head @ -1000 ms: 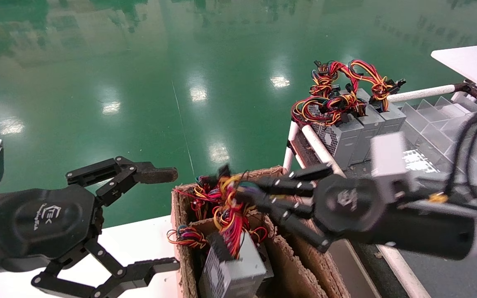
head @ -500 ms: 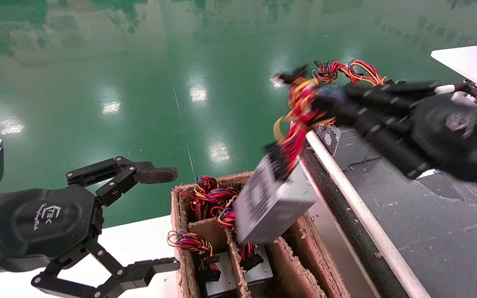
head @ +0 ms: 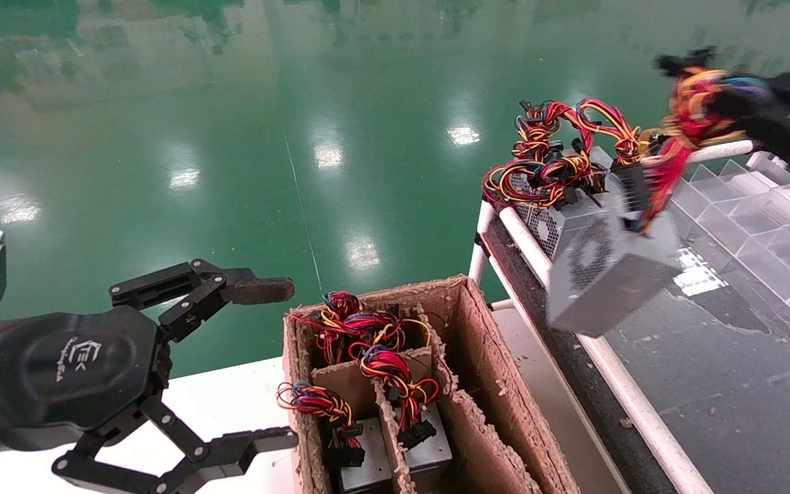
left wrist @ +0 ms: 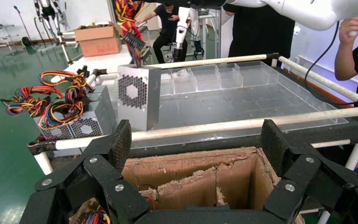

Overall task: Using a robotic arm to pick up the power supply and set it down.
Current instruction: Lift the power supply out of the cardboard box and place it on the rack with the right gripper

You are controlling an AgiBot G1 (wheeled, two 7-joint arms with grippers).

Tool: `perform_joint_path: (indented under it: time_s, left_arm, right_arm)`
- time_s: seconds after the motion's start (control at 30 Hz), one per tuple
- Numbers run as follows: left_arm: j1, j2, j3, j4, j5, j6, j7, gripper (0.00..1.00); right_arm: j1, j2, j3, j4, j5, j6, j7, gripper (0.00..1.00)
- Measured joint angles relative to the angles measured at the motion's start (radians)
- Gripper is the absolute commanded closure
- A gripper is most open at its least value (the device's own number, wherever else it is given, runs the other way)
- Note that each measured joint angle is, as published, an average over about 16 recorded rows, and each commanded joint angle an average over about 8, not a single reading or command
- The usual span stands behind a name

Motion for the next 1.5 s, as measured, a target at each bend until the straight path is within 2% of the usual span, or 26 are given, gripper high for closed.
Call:
perform_joint_path:
  time_s: [0.33, 0.6, 0.93, 1.2, 1.5]
  left_arm:
    - [0.000, 0.000, 0.000, 0.000, 0.000, 0.000, 0.000, 0.00]
    - [0.000, 0.000, 0.001, 0.000, 0.000, 0.000, 0.000, 0.00]
    - [0.000, 0.000, 0.001, 0.000, -0.001, 0.000, 0.000, 0.00]
    - [0.000, 0.000, 0.001, 0.000, -0.001, 0.000, 0.001, 0.00]
    - [0.000, -0.001, 0.001, 0.000, -0.001, -0.001, 0.001, 0.00]
  right_arm:
    - [-0.045, 0.082, 0.025, -0.152, -0.010, -0.046, -0.079, 1.00]
    - [-0.059, 0.086, 0.000, -0.218, -0.057, -0.063, -0.114, 1.00]
    - [0.005, 0.015, -0.060, -0.235, -0.143, -0.047, -0.130, 1.00]
    - [0.107, -0.070, -0.104, -0.270, -0.206, -0.020, -0.139, 1.00]
    - [0.229, -0.165, -0.150, -0.365, -0.273, -0.003, -0.169, 1.00]
